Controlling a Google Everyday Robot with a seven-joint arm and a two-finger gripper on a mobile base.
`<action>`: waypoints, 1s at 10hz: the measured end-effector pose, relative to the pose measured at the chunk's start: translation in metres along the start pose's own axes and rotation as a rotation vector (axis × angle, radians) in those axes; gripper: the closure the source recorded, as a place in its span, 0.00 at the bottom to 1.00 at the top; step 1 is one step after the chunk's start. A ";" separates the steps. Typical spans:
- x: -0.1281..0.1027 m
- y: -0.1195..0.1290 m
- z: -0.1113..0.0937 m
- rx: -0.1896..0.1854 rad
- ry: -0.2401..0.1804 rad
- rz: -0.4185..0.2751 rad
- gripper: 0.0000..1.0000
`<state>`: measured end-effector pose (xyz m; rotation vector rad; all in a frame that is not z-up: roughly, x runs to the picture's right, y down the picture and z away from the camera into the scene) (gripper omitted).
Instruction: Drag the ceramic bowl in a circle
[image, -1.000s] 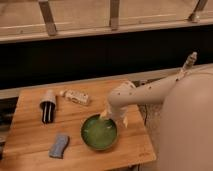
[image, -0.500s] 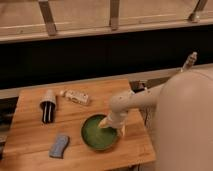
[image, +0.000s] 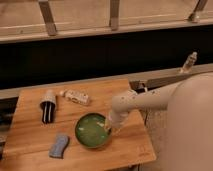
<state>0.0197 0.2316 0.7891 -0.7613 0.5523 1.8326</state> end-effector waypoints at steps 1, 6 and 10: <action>0.000 0.001 0.000 -0.004 0.000 -0.003 0.96; -0.007 0.006 -0.009 -0.021 -0.023 -0.001 1.00; -0.058 0.005 -0.051 0.000 -0.101 0.011 1.00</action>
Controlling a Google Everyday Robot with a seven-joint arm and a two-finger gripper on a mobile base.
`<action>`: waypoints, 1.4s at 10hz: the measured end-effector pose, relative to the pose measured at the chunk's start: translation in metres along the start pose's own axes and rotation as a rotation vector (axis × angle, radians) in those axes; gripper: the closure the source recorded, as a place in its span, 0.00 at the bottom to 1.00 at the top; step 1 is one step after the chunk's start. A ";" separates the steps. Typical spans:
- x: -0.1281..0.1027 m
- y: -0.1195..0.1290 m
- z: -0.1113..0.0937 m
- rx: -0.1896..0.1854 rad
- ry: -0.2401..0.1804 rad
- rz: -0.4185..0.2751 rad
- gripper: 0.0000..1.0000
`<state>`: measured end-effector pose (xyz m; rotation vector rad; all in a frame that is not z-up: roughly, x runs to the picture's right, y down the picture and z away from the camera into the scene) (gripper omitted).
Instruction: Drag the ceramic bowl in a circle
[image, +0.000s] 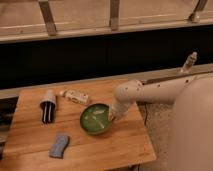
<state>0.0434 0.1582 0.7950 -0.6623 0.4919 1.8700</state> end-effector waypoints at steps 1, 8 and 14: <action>-0.015 0.010 -0.009 0.006 -0.022 -0.018 1.00; 0.027 0.073 -0.009 -0.043 -0.012 -0.182 1.00; 0.056 -0.002 0.009 0.046 0.077 -0.069 1.00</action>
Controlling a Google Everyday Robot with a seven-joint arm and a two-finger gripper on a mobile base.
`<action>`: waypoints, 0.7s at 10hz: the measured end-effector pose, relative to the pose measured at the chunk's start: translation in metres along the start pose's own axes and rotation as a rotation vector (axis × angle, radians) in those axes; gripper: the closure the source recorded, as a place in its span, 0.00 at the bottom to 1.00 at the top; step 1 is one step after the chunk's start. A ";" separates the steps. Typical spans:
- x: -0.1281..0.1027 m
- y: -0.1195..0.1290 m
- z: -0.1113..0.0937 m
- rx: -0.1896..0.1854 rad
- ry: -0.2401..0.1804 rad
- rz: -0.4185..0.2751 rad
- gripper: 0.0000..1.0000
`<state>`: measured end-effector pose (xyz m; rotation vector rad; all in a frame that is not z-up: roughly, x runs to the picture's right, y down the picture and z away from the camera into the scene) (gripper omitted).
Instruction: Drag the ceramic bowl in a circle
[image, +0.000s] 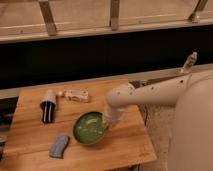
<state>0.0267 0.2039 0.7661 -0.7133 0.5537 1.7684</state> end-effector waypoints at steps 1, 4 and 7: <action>-0.009 -0.009 0.002 0.012 0.004 0.026 1.00; -0.053 -0.033 0.000 0.040 0.007 0.090 1.00; -0.070 -0.012 0.000 0.020 0.003 0.061 1.00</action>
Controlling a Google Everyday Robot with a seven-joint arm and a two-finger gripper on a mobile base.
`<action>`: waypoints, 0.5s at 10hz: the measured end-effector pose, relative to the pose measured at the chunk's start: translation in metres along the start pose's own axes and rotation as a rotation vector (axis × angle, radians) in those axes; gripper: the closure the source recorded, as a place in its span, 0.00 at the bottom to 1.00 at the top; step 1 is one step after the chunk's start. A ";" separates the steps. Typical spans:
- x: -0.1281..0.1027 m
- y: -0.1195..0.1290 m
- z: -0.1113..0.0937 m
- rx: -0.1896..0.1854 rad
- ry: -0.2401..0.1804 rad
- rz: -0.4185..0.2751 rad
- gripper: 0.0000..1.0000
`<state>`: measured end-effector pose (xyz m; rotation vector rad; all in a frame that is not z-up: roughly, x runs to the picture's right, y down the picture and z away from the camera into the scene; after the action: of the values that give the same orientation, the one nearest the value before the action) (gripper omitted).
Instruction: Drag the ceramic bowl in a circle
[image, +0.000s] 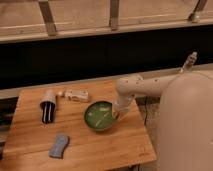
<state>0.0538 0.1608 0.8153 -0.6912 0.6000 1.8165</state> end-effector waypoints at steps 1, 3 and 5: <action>0.002 0.016 -0.001 -0.011 -0.006 -0.029 1.00; 0.025 0.063 -0.012 -0.043 -0.028 -0.126 1.00; 0.059 0.086 -0.025 -0.074 -0.049 -0.203 1.00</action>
<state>-0.0392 0.1550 0.7623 -0.7277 0.4161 1.6678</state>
